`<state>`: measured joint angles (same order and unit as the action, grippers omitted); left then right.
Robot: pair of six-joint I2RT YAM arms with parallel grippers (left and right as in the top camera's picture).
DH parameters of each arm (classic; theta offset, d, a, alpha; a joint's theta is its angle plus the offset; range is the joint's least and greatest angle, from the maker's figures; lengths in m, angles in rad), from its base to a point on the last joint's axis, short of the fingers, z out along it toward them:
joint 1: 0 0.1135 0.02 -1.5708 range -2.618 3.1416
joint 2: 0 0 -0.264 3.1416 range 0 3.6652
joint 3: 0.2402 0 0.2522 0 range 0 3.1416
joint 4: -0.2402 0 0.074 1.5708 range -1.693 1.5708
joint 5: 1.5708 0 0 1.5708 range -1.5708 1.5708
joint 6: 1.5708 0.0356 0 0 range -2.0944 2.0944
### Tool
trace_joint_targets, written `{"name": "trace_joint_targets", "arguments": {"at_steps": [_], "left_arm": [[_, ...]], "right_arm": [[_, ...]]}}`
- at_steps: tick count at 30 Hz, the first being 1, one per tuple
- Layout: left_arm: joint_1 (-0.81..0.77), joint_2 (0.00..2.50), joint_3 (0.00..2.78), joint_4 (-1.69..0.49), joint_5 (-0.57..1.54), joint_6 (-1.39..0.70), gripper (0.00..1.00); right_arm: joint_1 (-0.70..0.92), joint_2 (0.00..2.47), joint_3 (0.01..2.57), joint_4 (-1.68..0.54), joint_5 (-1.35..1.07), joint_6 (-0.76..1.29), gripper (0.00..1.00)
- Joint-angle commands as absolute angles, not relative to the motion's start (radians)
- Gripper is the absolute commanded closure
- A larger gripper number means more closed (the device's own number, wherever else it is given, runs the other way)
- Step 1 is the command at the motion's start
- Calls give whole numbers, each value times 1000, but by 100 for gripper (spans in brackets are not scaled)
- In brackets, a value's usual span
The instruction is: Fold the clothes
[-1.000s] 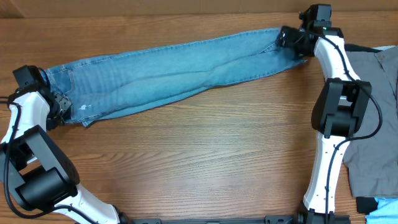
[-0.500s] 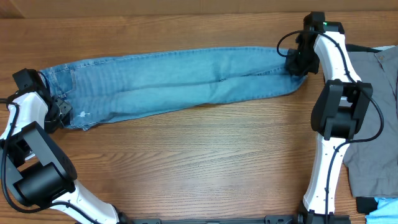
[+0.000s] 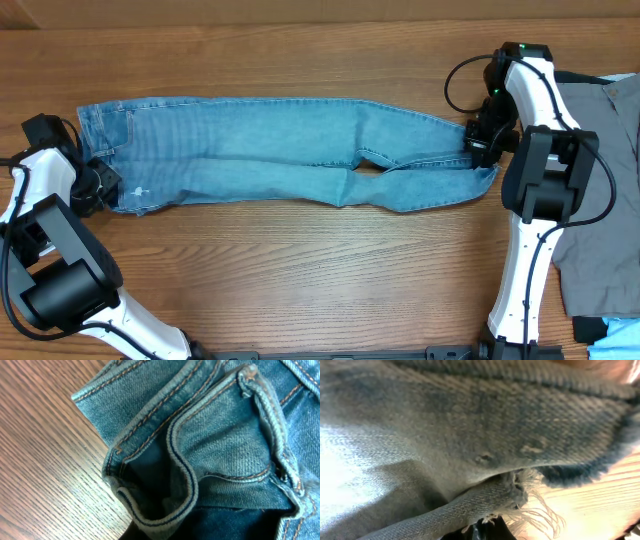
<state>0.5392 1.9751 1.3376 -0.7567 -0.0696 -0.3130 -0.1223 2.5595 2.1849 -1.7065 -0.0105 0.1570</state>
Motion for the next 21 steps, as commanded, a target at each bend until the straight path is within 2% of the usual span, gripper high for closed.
{"name": "trace_joint_targets", "arguments": {"at_steps": [1,12,13,15,21], "left_arm": [[529,1949,1327,-755,24,-238,96],[529,1881,1406,-723,99,-236,96],[529,1874,1428,-730,103,-236,96],[529,1868,1468,-761,106,-240,96],[529,1867,1486,-841,143,-258,96]], "right_arm": [[-131,2619,2148,-1673,-30,173,96],[-154,2459,2283,-1610,-89,244,94],[-159,2459,2308,-1610,-89,244,92],[-164,2459,2339,-1610,-99,243,82],[-174,2448,2347,-1655,-100,241,80]]}}
